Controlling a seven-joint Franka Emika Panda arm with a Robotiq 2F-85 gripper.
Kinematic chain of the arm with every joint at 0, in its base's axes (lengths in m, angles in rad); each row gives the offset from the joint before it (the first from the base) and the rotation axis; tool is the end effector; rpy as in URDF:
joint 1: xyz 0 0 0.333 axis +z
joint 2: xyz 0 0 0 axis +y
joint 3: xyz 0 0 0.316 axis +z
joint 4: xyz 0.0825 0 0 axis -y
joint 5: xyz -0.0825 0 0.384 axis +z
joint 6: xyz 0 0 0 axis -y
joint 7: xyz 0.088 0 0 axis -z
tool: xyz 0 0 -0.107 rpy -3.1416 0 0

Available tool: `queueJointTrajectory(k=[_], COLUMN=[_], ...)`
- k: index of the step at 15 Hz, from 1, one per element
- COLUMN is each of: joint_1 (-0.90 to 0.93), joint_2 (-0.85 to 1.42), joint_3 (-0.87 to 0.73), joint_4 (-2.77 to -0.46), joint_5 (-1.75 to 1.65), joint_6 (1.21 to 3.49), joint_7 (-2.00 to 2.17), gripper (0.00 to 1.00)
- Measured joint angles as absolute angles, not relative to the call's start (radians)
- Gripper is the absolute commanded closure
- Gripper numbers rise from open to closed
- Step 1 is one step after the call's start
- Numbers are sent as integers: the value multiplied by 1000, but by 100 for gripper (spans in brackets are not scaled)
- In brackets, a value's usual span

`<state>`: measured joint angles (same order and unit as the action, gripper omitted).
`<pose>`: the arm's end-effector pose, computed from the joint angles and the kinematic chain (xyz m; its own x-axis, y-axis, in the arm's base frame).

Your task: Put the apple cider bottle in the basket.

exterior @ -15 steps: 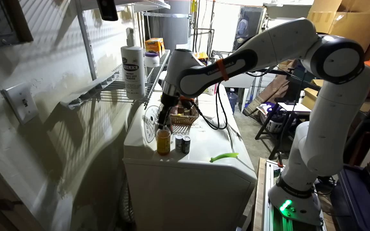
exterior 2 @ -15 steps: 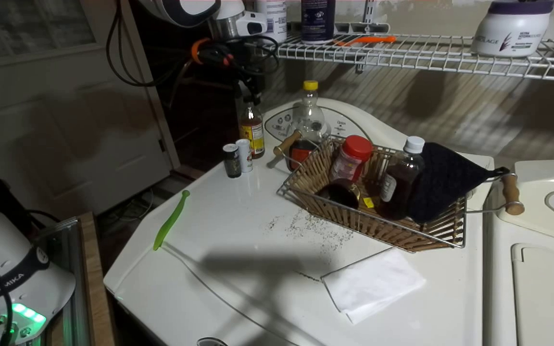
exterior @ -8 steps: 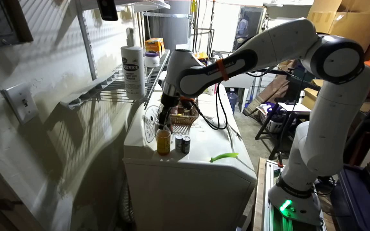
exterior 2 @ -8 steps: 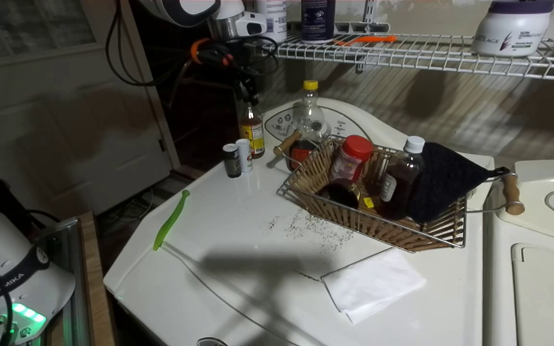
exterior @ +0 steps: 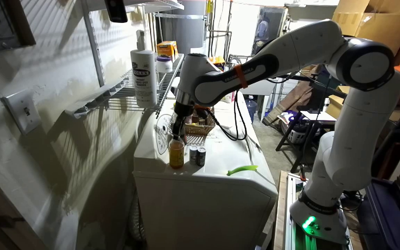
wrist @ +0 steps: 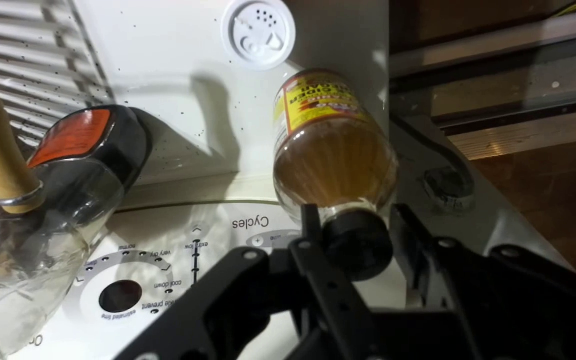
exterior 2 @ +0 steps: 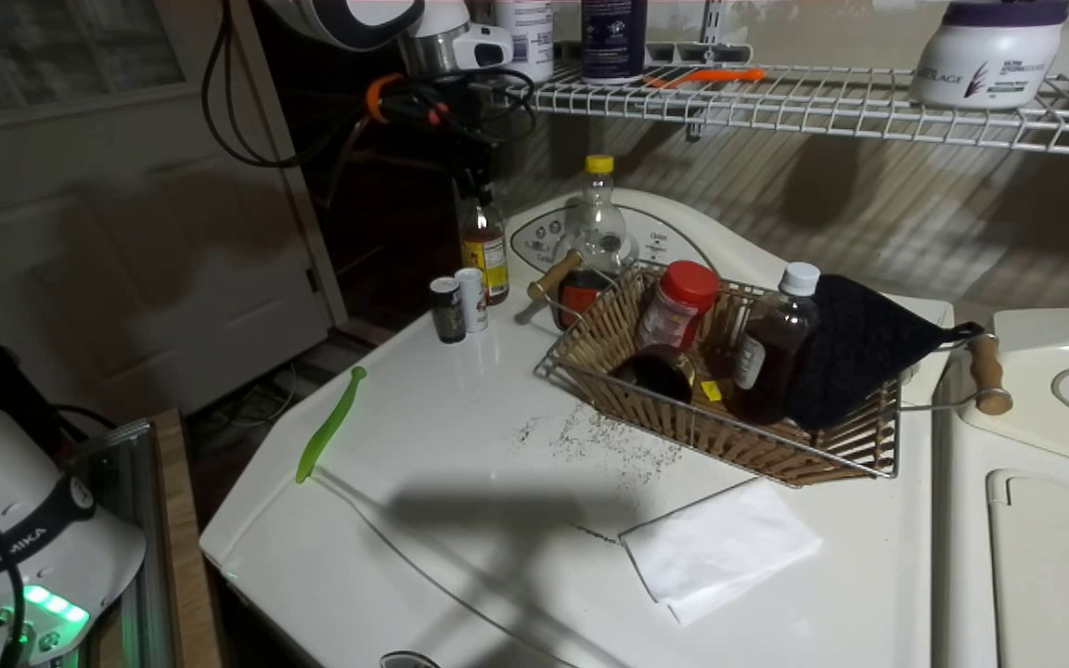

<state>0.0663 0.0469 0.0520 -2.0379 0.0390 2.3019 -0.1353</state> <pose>0.5770 0.0691 0.4423 0.9504 0.2221 0.2179 0.2291 -0.9734 -0.0071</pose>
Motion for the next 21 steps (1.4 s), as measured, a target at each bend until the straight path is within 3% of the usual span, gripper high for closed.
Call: queueJointTrajectory(k=[3, 4, 5, 13, 21], joint_1=[67, 68, 69, 75, 63], joint_2=[46, 46, 46, 26, -162], joint_3=[52, 52, 53, 58, 55], joint_4=[-2038, -2038, -2038, -2042, -2105], joint_5=[23, 19, 14, -24, -30], joint_6=[2302, 2302, 2302, 2302, 2301], joint_7=[-126, -125, -123, -112, -62], gripper=[65, 83, 89, 90, 90])
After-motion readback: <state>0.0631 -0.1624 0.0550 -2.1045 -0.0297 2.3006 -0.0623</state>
